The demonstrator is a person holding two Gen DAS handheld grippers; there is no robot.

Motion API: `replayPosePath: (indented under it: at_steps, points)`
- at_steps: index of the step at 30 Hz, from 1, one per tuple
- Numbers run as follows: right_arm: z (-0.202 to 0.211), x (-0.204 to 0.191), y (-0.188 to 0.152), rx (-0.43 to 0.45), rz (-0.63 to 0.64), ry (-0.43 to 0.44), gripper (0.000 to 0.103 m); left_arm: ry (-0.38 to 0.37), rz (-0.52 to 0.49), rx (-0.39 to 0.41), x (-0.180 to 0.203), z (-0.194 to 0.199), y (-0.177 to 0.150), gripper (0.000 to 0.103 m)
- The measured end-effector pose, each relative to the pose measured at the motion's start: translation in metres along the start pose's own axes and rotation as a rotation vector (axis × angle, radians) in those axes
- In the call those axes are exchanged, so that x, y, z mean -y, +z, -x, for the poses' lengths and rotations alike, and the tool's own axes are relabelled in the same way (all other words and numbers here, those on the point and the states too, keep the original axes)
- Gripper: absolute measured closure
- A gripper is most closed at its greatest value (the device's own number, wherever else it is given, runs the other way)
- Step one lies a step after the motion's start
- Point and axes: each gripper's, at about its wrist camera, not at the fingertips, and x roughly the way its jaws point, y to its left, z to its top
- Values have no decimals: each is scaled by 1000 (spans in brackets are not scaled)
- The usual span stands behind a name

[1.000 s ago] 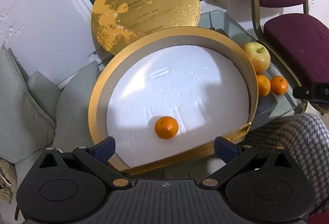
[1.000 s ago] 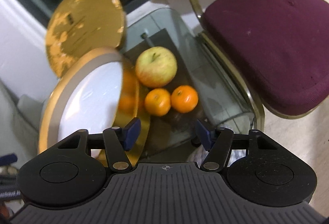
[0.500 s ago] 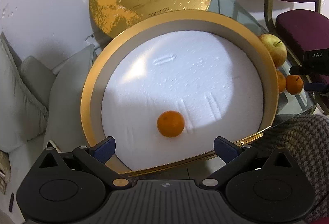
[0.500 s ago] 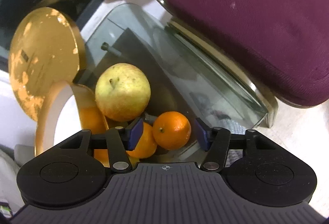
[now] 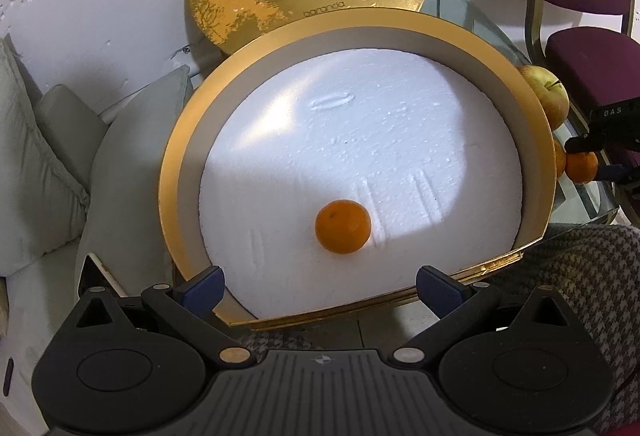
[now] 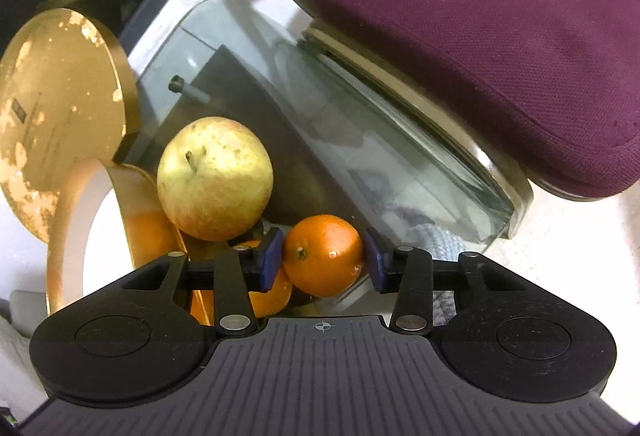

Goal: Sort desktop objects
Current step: 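Move the right tool back and grasp another mandarin beside the apple, then carry the mandarin into the box and release it beside the first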

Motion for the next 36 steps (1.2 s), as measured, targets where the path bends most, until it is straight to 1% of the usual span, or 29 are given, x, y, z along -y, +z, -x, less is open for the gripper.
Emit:
replayPosePath:
  at_steps: [3, 7, 11, 15, 18, 19, 22, 24, 27, 31, 33, 36]
  points:
    - [11, -1, -2, 16, 10, -1, 58, -8, 7, 5, -3, 3, -5, 1]
    - [37, -8, -5, 61, 41, 6, 58, -32, 7, 11, -4, 7, -15, 1]
    - [68, -28, -10, 119, 105, 41, 58, -63, 9, 33, -8, 14, -26, 1]
    - [97, -64, -21, 166, 221, 95, 58, -62, 84, 75, -32, 24, -29, 1]
    - [106, -99, -36, 168, 329, 140, 58, -24, 165, 112, -61, 30, -30, 1]
    - [104, -108, -43, 157, 358, 150, 58, -11, 192, 124, -71, 32, -31, 1]
    - [93, -132, -63, 111, 433, 166, 58, 17, 266, 114, -93, 29, -37, 1]
    - [80, -145, -77, 61, 480, 163, 58, 36, 315, 107, -109, 27, -42, 1]
    - [56, -158, -97, -22, 548, 139, 58, 18, 358, 68, -116, 18, -51, 1]
    - [30, -166, -114, -107, 620, 71, 58, -5, 349, 44, -113, 9, -53, 1]
    - [19, -169, -120, -137, 646, 40, 58, -16, 344, 33, -111, 4, -55, 1]
    - [4, -172, -125, -170, 671, 16, 58, -33, 337, 15, -108, -2, -57, 1]
